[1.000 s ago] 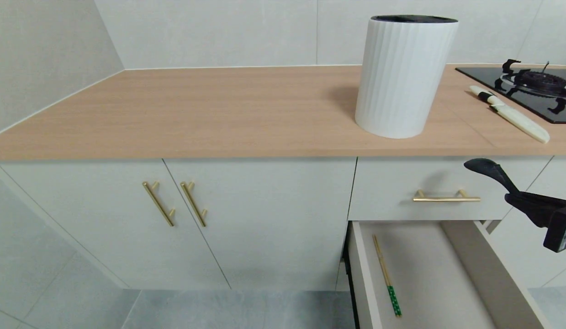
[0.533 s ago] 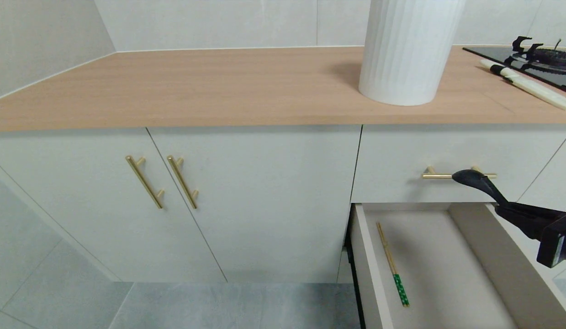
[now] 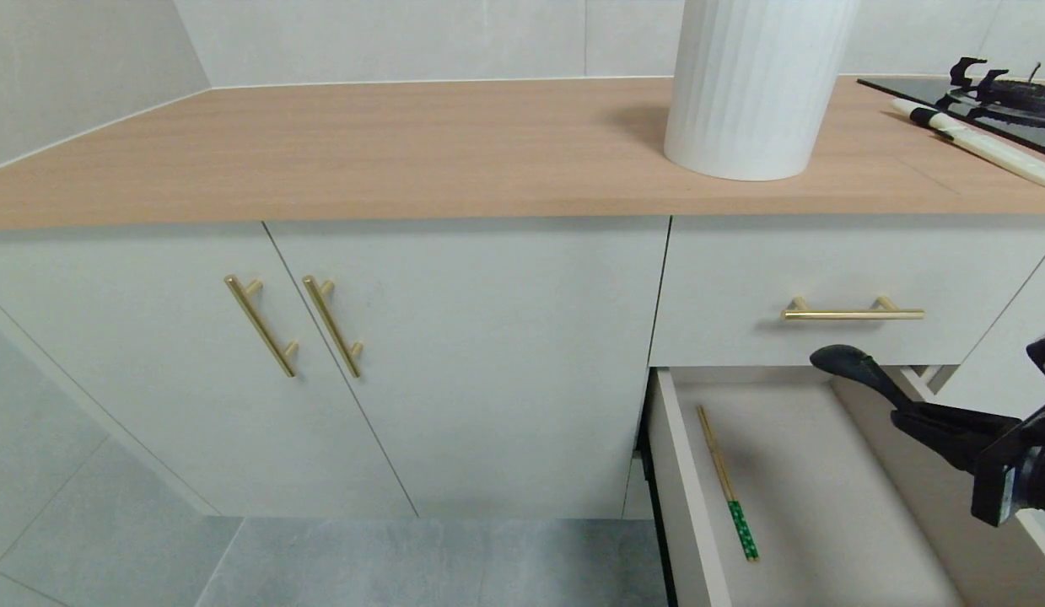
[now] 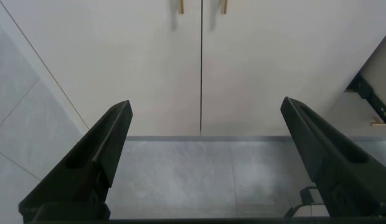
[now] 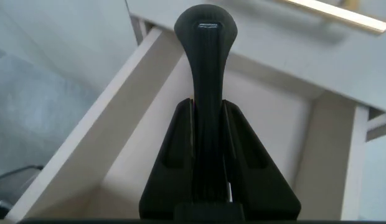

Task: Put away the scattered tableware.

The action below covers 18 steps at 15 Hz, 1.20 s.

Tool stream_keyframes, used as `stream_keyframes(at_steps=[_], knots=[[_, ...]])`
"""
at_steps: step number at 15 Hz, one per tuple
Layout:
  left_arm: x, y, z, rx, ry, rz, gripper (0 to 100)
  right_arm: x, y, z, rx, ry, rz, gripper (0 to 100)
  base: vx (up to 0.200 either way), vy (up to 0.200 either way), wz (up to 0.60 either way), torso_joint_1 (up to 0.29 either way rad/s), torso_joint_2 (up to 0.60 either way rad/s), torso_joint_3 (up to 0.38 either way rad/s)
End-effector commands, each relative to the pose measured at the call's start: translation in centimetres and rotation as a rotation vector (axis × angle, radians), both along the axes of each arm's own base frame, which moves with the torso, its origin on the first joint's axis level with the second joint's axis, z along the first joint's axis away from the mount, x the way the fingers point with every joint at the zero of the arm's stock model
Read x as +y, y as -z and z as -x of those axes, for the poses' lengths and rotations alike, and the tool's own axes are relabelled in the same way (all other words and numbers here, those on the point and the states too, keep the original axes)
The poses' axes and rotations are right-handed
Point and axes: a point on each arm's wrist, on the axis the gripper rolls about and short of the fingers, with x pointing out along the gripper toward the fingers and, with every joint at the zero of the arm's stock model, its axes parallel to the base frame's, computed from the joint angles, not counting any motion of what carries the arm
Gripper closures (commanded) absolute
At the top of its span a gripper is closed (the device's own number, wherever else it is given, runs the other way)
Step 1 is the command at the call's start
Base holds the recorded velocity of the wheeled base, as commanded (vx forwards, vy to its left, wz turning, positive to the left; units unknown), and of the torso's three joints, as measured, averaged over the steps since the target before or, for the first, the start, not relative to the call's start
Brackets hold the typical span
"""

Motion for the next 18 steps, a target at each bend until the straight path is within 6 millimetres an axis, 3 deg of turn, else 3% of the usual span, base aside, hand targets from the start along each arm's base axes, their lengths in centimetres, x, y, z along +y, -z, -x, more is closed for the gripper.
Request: stream_keyframes(at_steps=[1,7,12,18], knots=[[0.0,0.0,0.0,0.000,-0.001,0.000,0,0.4,0.9,-0.7,0.060,0.028,0.022,100,0.000,0.000,0.00,0.000,0.00,0.000],[0.0,0.0,0.0,0.000,-0.001,0.000,0,0.8,5.2,-5.0,0.450,0.124,0.040,100,0.000,0.000,0.00,0.000,0.00,0.000],[0.0,0.0,0.0,0.000,-0.001,0.000,0,0.1,8.5,-8.2,0.538,0.223,0.008,100,0.000,0.000,0.00,0.000,0.00,0.000],[0.0,0.0,0.0,0.000,-0.001,0.000,0,-0.2,14.7,-11.3,0.585,0.349,0.076,100,0.000,0.000,0.00,0.000,0.00,0.000]])
